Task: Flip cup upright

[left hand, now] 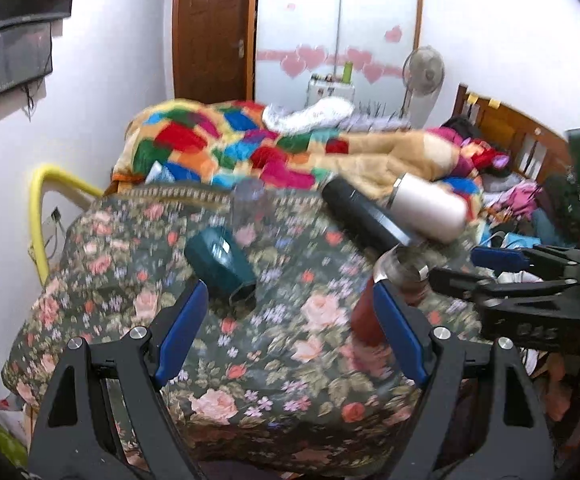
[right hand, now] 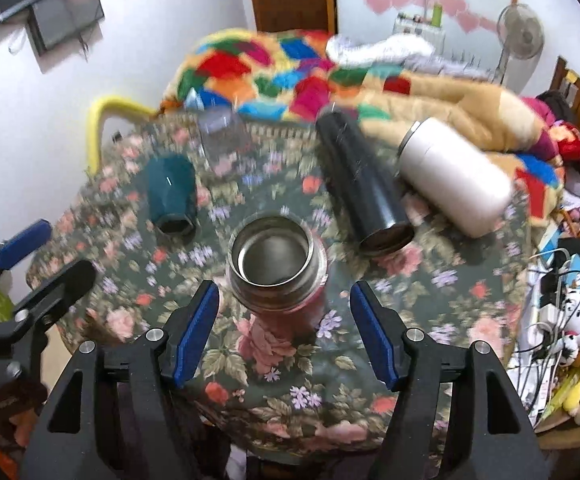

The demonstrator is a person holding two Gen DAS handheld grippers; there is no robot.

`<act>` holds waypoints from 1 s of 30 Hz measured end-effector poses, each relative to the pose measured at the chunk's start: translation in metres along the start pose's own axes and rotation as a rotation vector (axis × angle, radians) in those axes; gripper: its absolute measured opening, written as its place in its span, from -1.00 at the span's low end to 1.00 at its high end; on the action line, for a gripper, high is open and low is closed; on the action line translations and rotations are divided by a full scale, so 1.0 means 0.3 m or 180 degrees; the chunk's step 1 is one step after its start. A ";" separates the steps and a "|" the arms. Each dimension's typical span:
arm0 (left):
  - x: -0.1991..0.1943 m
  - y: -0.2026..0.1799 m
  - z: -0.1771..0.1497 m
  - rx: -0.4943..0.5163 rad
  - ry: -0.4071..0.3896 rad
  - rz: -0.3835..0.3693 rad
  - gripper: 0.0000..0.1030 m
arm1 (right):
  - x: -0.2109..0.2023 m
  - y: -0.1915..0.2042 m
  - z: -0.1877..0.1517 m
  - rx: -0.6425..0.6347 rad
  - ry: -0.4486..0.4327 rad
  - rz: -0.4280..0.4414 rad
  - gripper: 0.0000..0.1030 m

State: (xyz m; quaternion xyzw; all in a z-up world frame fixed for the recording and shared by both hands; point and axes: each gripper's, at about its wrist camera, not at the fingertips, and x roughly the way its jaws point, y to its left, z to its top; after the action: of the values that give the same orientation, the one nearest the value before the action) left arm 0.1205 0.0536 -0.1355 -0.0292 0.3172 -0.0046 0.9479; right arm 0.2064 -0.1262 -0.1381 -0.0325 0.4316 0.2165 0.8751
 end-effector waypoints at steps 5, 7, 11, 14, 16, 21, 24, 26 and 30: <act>-0.192 -0.054 0.078 0.0056 -0.0464 -0.0131 0.63 | -0.297 -0.016 0.010 0.0029 -0.0744 -0.0075 0.25; -0.283 -0.082 0.106 0.0087 -0.0704 -0.0161 0.64 | -0.426 -0.012 0.003 0.0028 -0.1081 -0.0133 0.25; -0.441 -0.122 0.135 0.0100 -0.1112 -0.0210 0.73 | -0.632 0.021 -0.031 0.0022 -0.1658 -0.0247 0.30; -0.543 -0.149 0.132 0.0129 -0.1368 -0.0215 0.80 | -0.749 0.046 -0.076 0.0035 -0.2032 -0.0316 0.42; -0.603 -0.164 0.123 0.0157 -0.1518 -0.0170 0.89 | -0.803 0.067 -0.101 0.0026 -0.2232 -0.0373 0.53; -0.679 -0.184 0.089 0.0185 -0.1648 -0.0030 0.99 | -0.846 0.105 -0.139 0.0035 -0.2486 -0.0470 0.72; -0.695 -0.190 0.068 0.0181 -0.1657 0.0020 1.00 | -0.841 0.112 -0.151 0.0090 -0.2517 -0.0536 0.96; -0.704 -0.192 0.059 0.0174 -0.1642 0.0005 1.00 | -0.839 0.115 -0.163 0.0104 -0.2525 -0.0571 1.00; -0.721 -0.189 0.045 0.0129 -0.1631 -0.0002 1.00 | -0.838 0.117 -0.181 0.0071 -0.2450 -0.0573 1.00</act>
State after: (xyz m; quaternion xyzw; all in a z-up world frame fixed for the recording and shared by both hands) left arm -0.0436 0.0035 0.0085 -0.0104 0.0664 -0.0037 0.9977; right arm 0.0177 -0.1959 0.0260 0.0229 0.0697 0.1305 0.9887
